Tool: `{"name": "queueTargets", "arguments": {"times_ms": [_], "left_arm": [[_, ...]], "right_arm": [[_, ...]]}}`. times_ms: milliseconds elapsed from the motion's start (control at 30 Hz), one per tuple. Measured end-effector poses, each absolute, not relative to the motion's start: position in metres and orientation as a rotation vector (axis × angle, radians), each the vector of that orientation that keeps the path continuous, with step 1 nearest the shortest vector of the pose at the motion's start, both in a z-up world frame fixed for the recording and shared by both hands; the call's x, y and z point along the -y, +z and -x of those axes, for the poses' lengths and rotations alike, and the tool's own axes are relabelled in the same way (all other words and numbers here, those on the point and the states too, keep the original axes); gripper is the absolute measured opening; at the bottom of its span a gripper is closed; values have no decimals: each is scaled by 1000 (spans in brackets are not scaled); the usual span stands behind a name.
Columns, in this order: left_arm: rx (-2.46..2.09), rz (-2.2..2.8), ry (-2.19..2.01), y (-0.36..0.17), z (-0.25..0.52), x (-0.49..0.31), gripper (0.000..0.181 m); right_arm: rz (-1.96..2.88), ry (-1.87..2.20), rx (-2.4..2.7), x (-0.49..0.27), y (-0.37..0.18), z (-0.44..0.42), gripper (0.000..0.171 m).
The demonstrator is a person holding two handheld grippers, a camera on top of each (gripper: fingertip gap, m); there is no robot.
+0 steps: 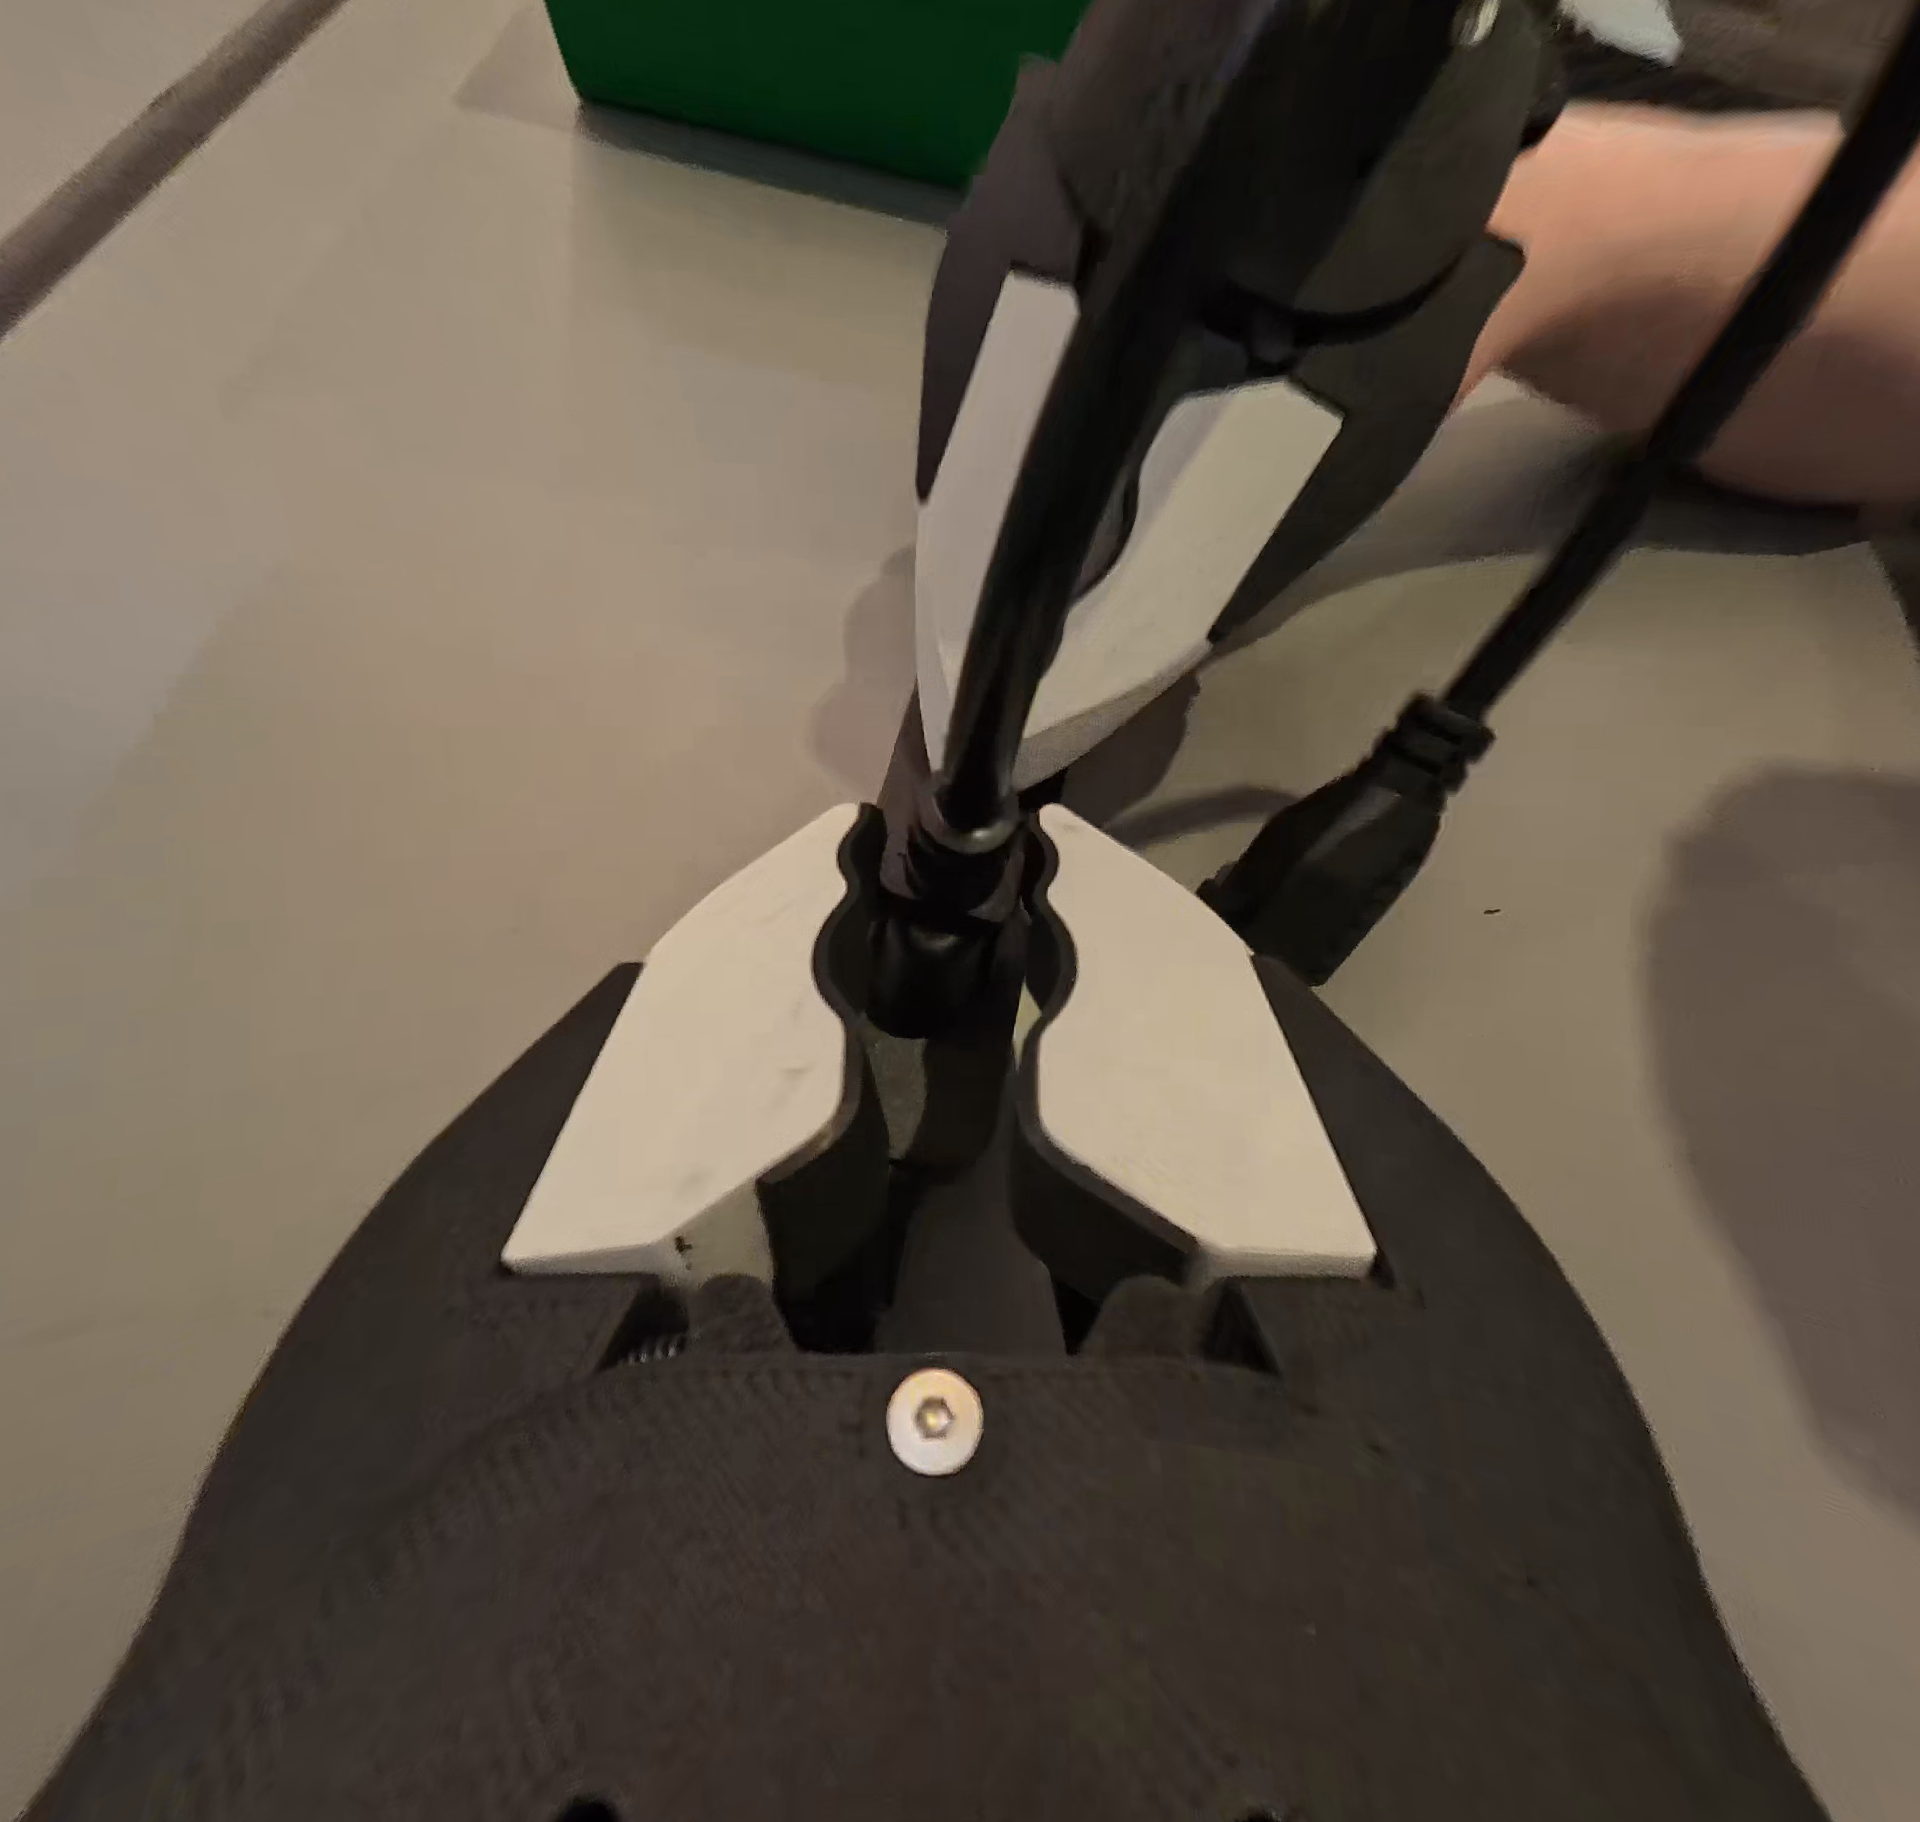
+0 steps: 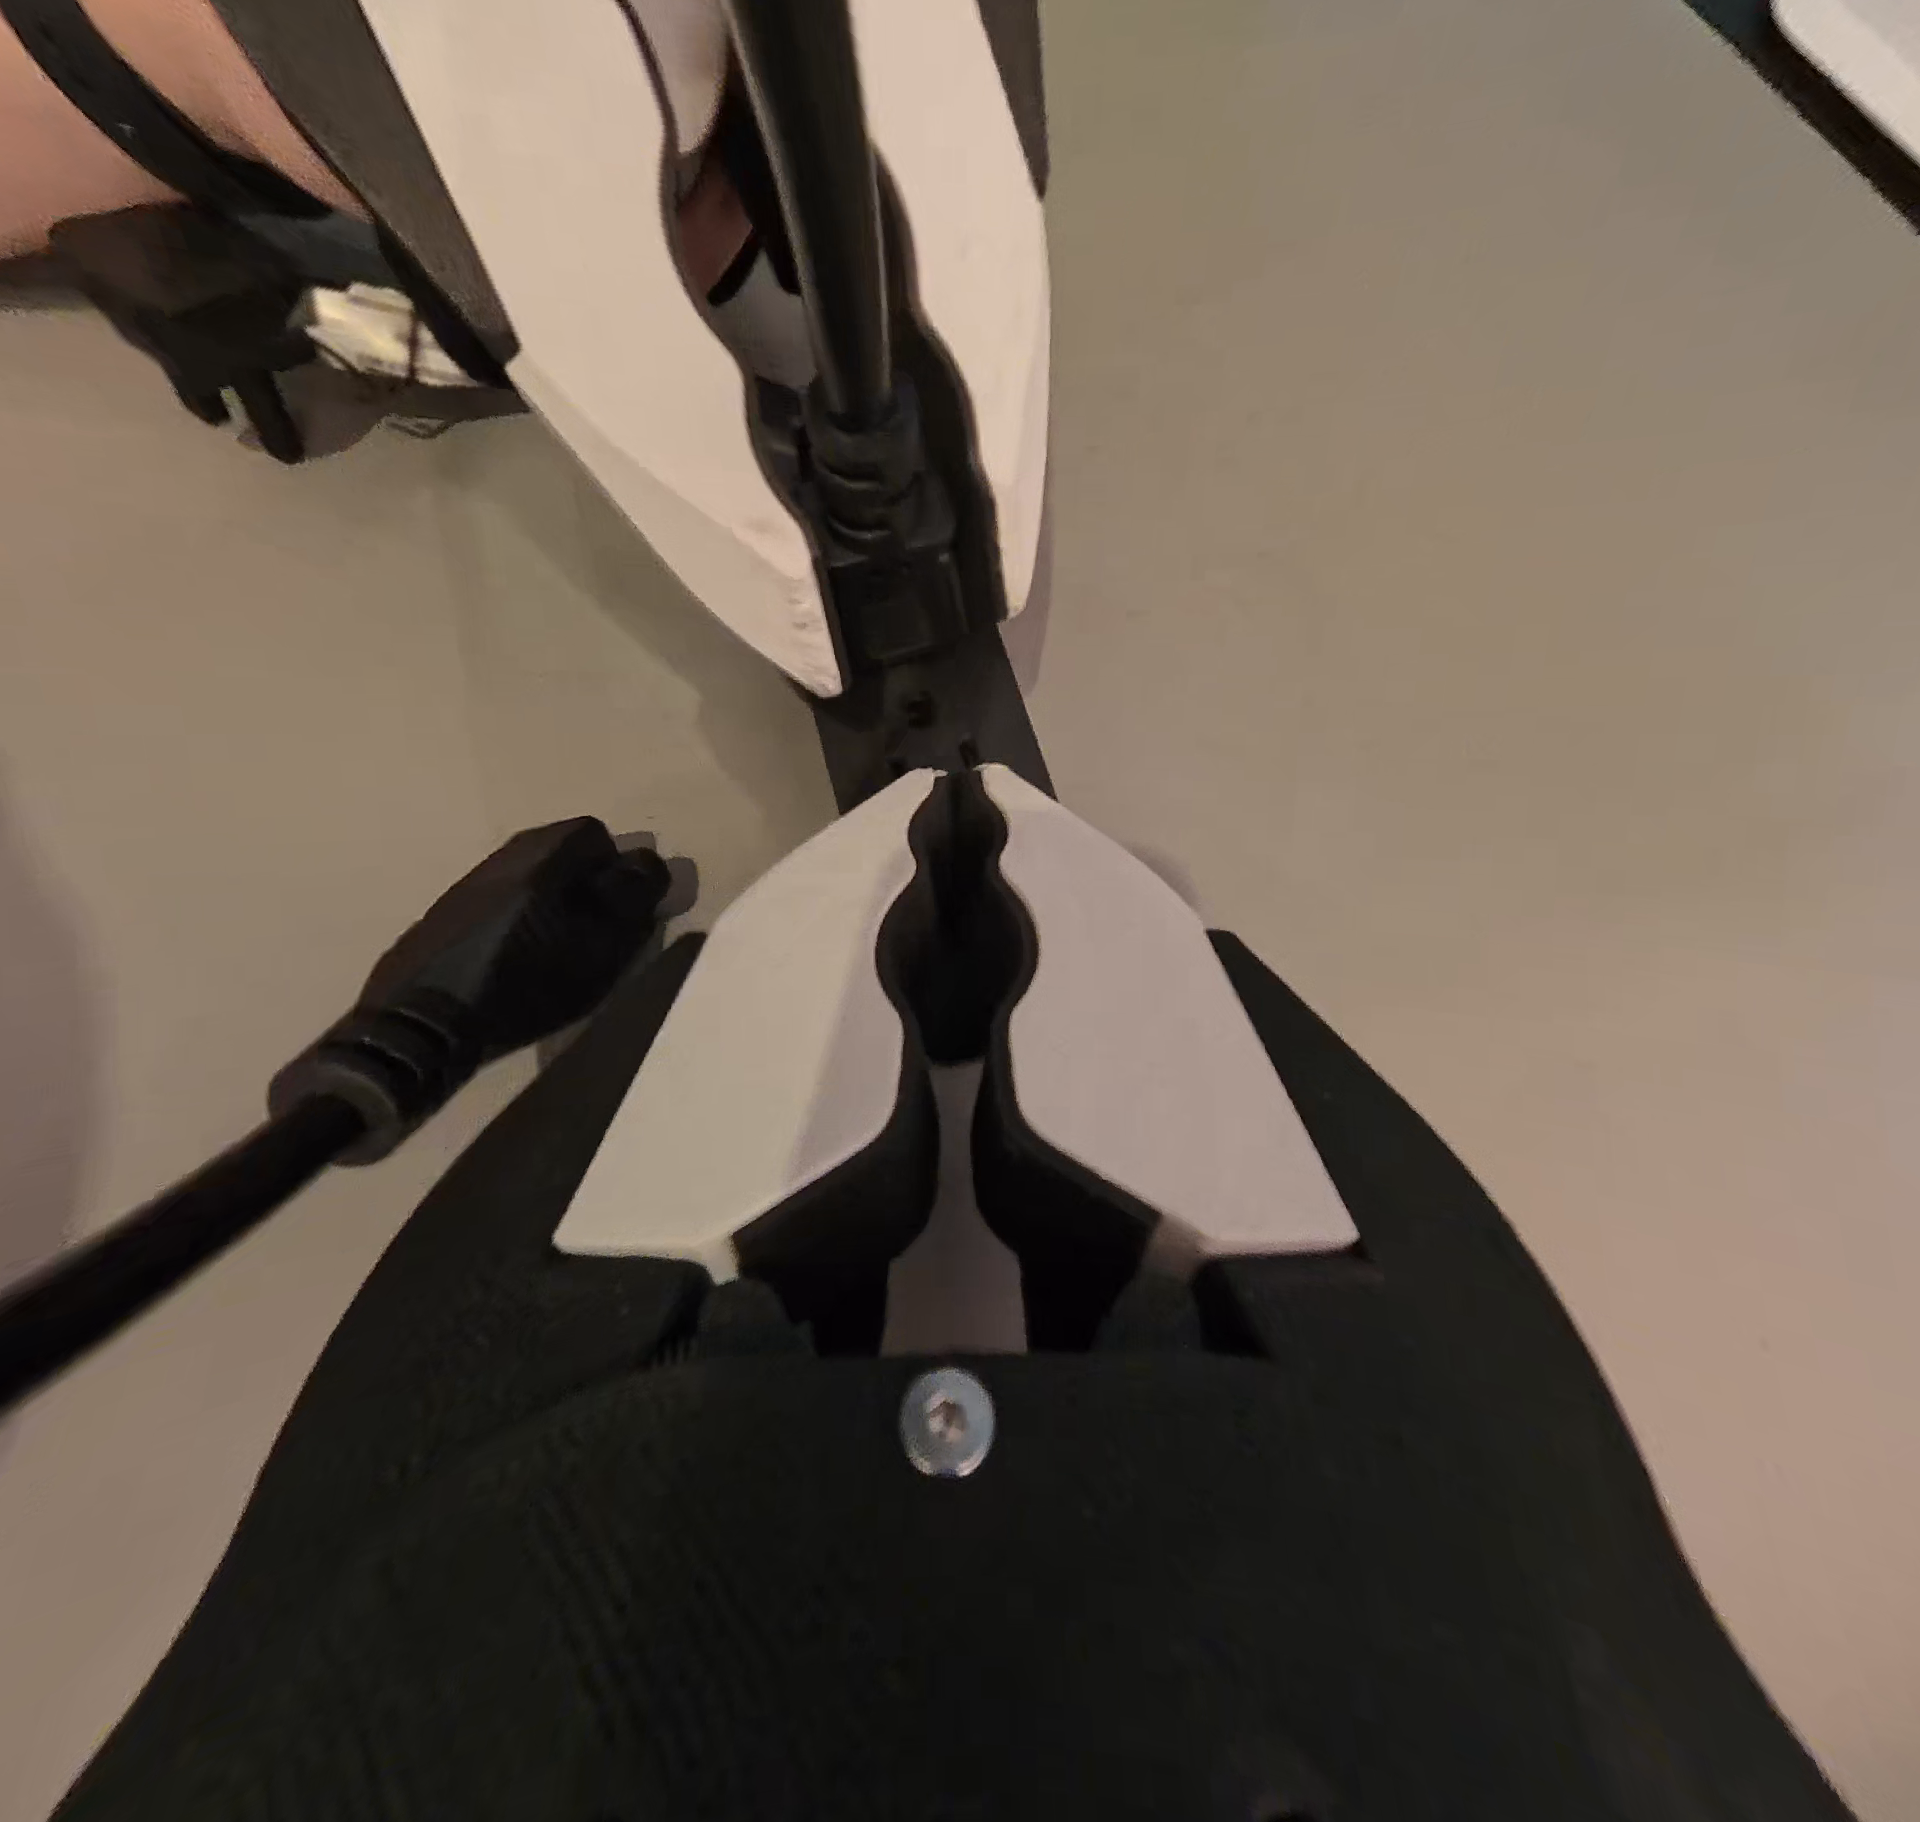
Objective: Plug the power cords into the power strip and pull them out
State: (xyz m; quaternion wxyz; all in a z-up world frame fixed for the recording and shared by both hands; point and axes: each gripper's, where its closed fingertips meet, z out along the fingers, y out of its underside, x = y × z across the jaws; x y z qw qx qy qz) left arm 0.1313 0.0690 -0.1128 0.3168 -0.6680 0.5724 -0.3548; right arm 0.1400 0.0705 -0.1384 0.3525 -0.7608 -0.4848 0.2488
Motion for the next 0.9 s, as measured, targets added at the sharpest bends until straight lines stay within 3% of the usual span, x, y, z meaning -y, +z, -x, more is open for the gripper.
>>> {"name": "queueTargets", "arguments": {"times_ms": [900], "left_arm": [[-1492,1748,-934,-113,-124,-70,23]], "right_arm": [[1963,641,1253,-72,-139,-135,11]]}}
